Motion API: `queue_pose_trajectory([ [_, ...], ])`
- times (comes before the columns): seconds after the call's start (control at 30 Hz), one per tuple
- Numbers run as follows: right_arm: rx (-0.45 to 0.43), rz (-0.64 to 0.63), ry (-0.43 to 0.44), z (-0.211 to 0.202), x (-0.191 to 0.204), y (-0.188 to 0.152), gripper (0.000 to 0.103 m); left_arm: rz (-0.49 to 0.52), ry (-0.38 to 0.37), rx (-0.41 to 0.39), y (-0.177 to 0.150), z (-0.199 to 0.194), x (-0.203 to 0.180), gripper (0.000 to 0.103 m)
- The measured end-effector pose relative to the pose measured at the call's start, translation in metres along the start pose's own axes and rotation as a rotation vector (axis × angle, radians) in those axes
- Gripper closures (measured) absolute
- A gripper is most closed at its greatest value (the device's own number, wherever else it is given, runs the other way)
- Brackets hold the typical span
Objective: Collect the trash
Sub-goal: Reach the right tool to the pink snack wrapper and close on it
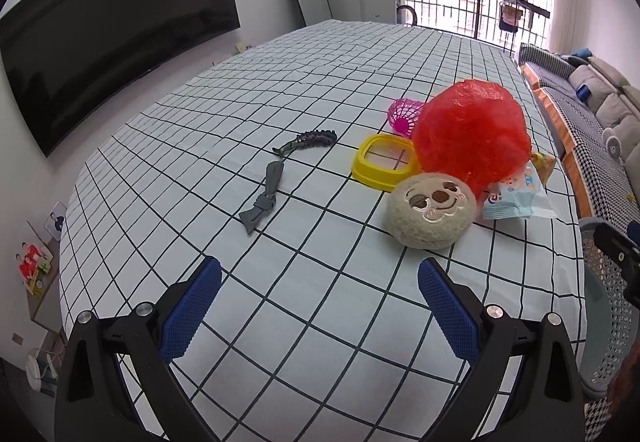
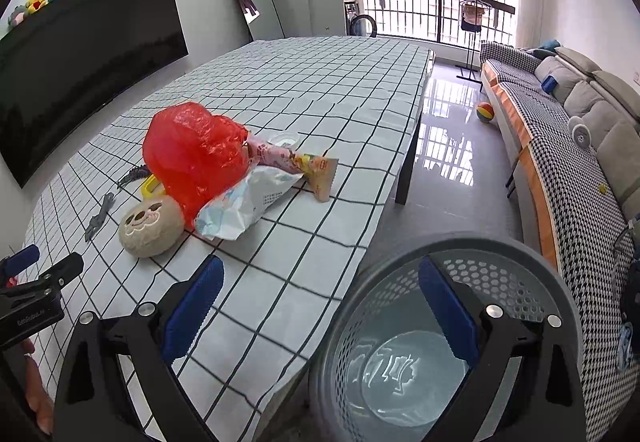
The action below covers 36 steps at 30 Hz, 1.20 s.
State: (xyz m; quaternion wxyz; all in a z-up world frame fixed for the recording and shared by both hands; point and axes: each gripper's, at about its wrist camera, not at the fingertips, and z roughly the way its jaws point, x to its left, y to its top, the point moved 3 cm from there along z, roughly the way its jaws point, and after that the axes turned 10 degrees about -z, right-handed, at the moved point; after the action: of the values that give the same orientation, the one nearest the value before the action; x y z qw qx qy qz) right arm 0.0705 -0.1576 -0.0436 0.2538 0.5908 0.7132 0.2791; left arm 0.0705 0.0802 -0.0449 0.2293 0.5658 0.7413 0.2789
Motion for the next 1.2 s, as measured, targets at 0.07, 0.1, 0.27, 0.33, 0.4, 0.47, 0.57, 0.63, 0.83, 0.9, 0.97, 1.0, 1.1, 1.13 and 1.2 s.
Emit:
queue_pose_trajectory([
  [0.07,-0.002,-0.017,0.003,0.008,-0.006,0.013,0.010,-0.019,-0.014,0.012,0.004,0.005,0.000,0.006],
  [0.1,0.000,-0.029,0.008,0.013,-0.008,0.019,0.010,-0.029,-0.016,0.014,0.006,0.006,0.001,0.006],
  [0.27,0.040,-0.078,0.012,0.046,-0.023,0.048,0.010,-0.059,-0.022,0.017,0.013,0.014,-0.002,0.006],
  [0.33,0.056,-0.089,0.034,0.059,-0.027,0.059,0.010,-0.058,-0.019,0.023,0.015,0.017,-0.005,0.006],
  [0.4,0.076,-0.118,0.029,0.072,-0.028,0.069,0.010,-0.054,-0.015,0.026,0.015,0.020,-0.009,0.006],
  [0.47,0.094,-0.156,0.012,0.085,-0.026,0.077,0.010,-0.045,-0.015,0.026,0.015,0.022,-0.012,0.006],
  [0.57,0.116,-0.185,0.025,0.101,-0.023,0.086,0.010,-0.037,-0.017,0.025,0.016,0.024,-0.016,0.006],
  [0.63,0.130,-0.200,0.040,0.111,-0.020,0.091,0.010,-0.040,-0.019,0.027,0.016,0.025,-0.016,0.006],
  [0.83,0.185,-0.250,0.102,0.141,-0.005,0.091,0.010,-0.046,-0.017,0.042,0.015,0.031,-0.016,0.006],
  [0.9,0.195,-0.260,0.106,0.146,-0.001,0.090,0.010,-0.046,-0.014,0.045,0.014,0.033,-0.015,0.006],
  [0.97,0.200,-0.272,0.111,0.149,0.002,0.090,0.010,-0.049,-0.017,0.049,0.014,0.034,-0.015,0.006],
  [1.0,0.202,-0.277,0.110,0.150,0.003,0.090,0.011,-0.049,-0.018,0.050,0.014,0.034,-0.015,0.006],
  [1.1,0.202,-0.280,0.110,0.151,0.005,0.091,0.011,-0.045,-0.020,0.054,0.013,0.036,-0.017,0.006],
  [1.13,0.202,-0.280,0.110,0.151,0.004,0.091,0.012,-0.045,-0.022,0.054,0.013,0.036,-0.017,0.006],
  [1.2,0.207,-0.278,0.116,0.153,0.005,0.090,0.017,-0.045,-0.025,0.056,0.013,0.036,-0.018,0.006],
])
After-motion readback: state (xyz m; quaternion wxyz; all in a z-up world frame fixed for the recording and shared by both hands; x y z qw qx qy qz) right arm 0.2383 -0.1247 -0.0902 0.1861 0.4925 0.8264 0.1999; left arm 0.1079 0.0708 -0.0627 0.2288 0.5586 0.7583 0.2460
